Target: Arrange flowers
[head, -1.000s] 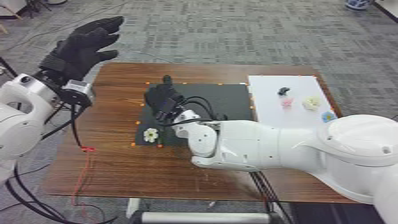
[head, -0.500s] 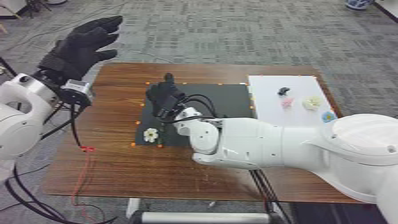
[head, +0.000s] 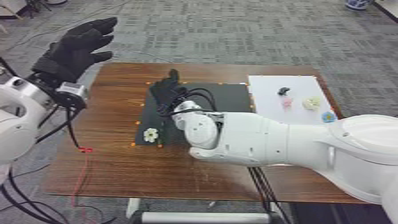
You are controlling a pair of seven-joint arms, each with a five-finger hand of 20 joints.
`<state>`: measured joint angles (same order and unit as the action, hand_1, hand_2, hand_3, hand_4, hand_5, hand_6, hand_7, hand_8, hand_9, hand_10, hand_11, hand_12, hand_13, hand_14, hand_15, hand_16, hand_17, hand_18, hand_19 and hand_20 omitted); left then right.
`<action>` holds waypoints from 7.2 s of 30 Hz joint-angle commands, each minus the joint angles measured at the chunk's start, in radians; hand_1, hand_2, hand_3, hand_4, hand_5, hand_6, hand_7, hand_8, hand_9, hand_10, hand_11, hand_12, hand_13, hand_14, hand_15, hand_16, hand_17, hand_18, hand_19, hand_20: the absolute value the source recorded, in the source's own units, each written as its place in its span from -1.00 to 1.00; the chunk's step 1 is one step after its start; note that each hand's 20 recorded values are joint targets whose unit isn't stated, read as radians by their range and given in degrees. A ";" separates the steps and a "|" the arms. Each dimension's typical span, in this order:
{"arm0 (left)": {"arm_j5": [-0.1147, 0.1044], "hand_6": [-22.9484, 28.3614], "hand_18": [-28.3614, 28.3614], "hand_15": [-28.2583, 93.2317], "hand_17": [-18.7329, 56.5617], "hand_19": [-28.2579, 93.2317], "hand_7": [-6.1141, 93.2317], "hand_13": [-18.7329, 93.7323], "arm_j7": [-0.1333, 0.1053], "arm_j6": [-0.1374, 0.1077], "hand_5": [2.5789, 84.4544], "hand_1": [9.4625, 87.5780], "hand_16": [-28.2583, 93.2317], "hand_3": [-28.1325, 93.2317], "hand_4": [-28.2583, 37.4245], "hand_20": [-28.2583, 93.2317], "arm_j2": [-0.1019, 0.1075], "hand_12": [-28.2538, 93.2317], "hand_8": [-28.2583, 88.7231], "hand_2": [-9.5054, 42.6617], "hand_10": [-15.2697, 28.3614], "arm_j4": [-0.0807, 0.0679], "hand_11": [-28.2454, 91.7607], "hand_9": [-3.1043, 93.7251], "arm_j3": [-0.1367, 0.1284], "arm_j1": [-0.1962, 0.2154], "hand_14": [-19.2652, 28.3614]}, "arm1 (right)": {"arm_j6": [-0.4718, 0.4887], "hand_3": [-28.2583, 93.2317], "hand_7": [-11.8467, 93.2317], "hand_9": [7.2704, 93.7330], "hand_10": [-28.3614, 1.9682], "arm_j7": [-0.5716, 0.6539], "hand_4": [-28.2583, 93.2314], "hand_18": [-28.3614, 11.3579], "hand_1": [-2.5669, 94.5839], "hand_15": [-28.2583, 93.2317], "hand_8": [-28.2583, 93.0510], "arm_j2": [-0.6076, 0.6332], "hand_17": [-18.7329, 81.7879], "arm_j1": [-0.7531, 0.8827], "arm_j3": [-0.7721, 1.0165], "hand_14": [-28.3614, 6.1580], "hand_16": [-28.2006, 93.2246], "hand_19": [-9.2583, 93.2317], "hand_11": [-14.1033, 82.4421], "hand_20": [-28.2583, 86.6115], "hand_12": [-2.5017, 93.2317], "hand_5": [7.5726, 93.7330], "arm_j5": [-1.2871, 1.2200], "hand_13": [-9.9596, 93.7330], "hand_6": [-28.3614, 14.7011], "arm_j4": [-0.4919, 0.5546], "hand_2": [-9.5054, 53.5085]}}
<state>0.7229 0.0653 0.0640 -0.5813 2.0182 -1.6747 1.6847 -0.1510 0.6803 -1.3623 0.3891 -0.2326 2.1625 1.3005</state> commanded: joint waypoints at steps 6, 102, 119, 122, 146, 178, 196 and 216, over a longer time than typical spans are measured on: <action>-0.002 -0.04 0.64 -0.14 -0.99 0.02 -0.53 -0.66 -0.004 -0.017 -0.60 -0.66 -0.55 0.59 -1.00 -0.40 -0.014 -0.22 -0.67 -0.83 0.02 0.022 -0.39 -0.72 -0.049 0.054 0.19 | 0.032 1.00 -0.21 0.01 0.23 -0.008 -0.69 -0.50 0.01 0.70 -0.83 0.056 -0.53 -0.021 -0.025 -0.01 0.37 1.00 0.12 0.04 0.56 0.59 0.035 -0.08 0.72 -0.018 -0.24; 0.014 -0.04 0.63 -0.13 -0.99 0.02 -0.53 -0.66 -0.012 -0.061 -0.60 -0.65 -0.55 0.59 -1.00 -0.39 -0.159 -0.23 -0.67 -0.80 0.03 0.135 -0.38 -0.72 -0.335 0.450 0.19 | -0.048 0.81 -0.23 -0.01 0.42 0.136 -1.00 -0.60 -0.42 0.61 -0.81 0.847 -0.40 1.061 1.180 0.05 -0.17 0.55 -0.28 0.42 -0.59 -0.20 0.067 0.01 0.32 0.378 -1.00; 0.015 -0.04 0.63 -0.14 -0.99 0.02 -0.53 -0.66 -0.015 -0.066 -0.60 -0.65 -0.55 0.59 -1.00 -0.39 -0.159 -0.23 -0.67 -0.80 0.03 0.141 -0.38 -0.72 -0.348 0.462 0.19 | -0.189 0.94 0.15 -0.17 0.07 0.218 -1.00 -0.56 -0.48 0.71 -0.85 0.860 -0.36 0.924 1.038 -0.06 -0.07 0.61 0.33 0.43 -0.22 -0.16 0.146 0.00 0.34 0.305 -1.00; 0.014 -0.04 0.63 -0.14 -0.99 0.02 -0.53 -0.66 -0.016 -0.066 -0.60 -0.65 -0.55 0.59 -1.00 -0.39 -0.158 -0.23 -0.67 -0.80 0.03 0.142 -0.38 -0.72 -0.346 0.461 0.19 | -0.170 0.94 0.23 -0.28 -0.05 0.214 -1.00 -0.55 -0.48 0.74 -0.87 0.850 -0.36 0.880 1.010 -0.08 -0.05 0.62 0.44 0.43 -0.13 -0.22 0.133 -0.03 0.26 0.273 -1.00; 0.014 -0.04 0.64 -0.14 -1.00 0.02 -0.53 -0.66 -0.013 -0.069 -0.60 -0.65 -0.55 0.59 -1.00 -0.40 -0.149 -0.23 -0.67 -0.80 0.03 0.137 -0.39 -0.72 -0.338 0.440 0.19 | 0.029 0.85 0.05 0.51 0.53 0.095 -1.00 -0.53 -0.18 0.63 -0.66 0.777 -0.29 0.723 0.882 0.29 -0.05 0.62 -0.25 0.42 -0.29 0.19 0.054 0.32 0.55 0.138 -1.00; 0.007 -0.04 0.63 -0.14 -0.99 0.02 -0.53 -0.66 -0.010 -0.071 -0.60 -0.66 -0.55 0.59 -1.00 -0.40 -0.146 -0.23 -0.67 -0.81 0.03 0.119 -0.39 -0.72 -0.311 0.420 0.18 | -0.347 0.96 0.25 0.66 0.60 -0.108 -0.98 -0.53 0.12 0.46 -0.43 0.556 -0.10 0.442 0.620 0.67 0.36 0.66 -0.25 0.42 0.29 0.43 -0.014 0.56 0.53 0.403 -1.00; -0.002 -0.05 0.63 -0.14 -0.99 0.02 -0.53 -0.66 -0.048 -0.140 -0.61 -0.66 -0.54 0.59 -1.00 -0.39 -0.273 -0.22 -0.67 -0.83 0.02 0.145 -0.39 -0.72 -0.416 0.628 0.18 | -0.401 0.96 0.25 0.67 0.61 -0.044 -0.99 -0.53 0.12 0.46 -0.44 0.333 -0.11 0.255 0.284 0.65 0.37 0.65 -0.27 0.42 0.30 0.42 0.042 0.55 0.54 0.321 -1.00; 0.004 -0.05 0.63 -0.14 -0.99 0.02 -0.53 -0.66 -0.038 -0.121 -0.61 -0.66 -0.54 0.59 -1.00 -0.39 -0.245 -0.22 -0.67 -0.82 0.02 0.138 -0.39 -0.73 -0.389 0.580 0.17 | -0.422 0.94 0.27 0.67 0.64 0.023 -1.00 -0.52 0.13 0.47 -0.47 0.101 -0.12 0.120 0.066 0.61 0.37 0.65 -0.28 0.41 0.27 0.41 0.052 0.54 0.56 0.089 -1.00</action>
<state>0.7275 0.0161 -0.0645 -0.8399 2.1635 -2.0839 2.2955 -0.5804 0.6920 -1.2056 0.5239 -0.1447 2.1943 1.4189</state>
